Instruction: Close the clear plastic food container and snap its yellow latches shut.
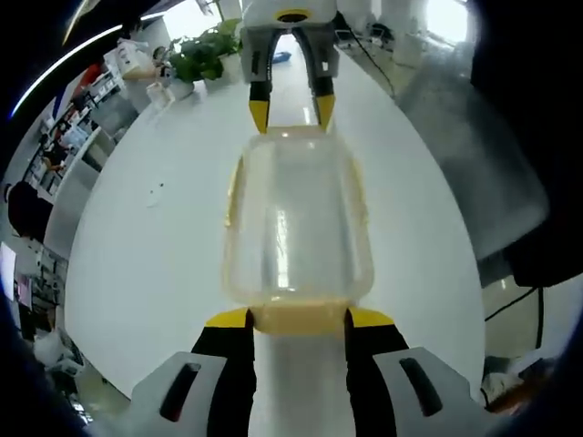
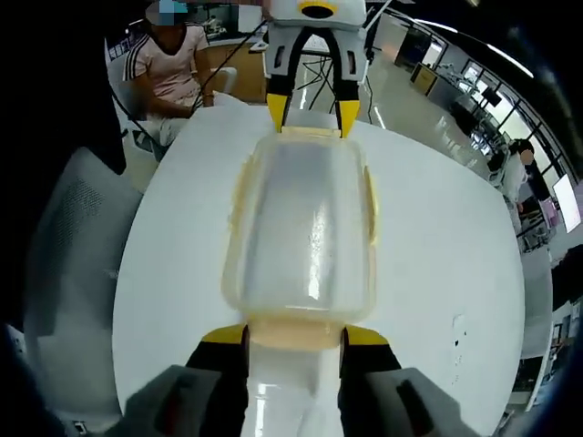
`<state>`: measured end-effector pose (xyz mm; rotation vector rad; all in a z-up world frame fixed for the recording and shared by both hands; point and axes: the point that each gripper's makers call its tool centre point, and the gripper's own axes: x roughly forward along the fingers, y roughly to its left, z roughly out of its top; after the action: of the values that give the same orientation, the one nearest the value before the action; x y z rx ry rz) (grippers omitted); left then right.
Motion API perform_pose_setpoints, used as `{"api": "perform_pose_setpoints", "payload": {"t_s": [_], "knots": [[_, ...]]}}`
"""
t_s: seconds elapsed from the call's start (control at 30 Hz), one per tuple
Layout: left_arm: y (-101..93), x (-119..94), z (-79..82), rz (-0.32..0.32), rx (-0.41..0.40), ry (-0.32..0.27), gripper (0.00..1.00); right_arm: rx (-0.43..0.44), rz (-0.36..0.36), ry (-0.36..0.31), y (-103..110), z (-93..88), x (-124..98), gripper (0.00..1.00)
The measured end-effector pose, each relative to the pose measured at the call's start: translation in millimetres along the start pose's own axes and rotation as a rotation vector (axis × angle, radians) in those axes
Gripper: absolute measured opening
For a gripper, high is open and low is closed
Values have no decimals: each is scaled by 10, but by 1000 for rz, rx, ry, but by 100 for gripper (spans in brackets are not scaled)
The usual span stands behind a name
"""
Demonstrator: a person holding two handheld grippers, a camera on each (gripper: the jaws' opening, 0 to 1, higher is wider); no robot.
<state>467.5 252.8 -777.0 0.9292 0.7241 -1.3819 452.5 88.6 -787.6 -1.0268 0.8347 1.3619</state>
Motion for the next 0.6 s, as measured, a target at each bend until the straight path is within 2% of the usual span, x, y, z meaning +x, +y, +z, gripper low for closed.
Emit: {"api": "perform_pose_setpoints", "payload": {"t_s": [0.4,0.6], "knots": [[-106,11,237,7,-5,10,35,-5,-5,-9,121,-159,-155,36],[-84,21,469,22,4,-1,35,5,-23,-19,122,-332,-295,36]]}}
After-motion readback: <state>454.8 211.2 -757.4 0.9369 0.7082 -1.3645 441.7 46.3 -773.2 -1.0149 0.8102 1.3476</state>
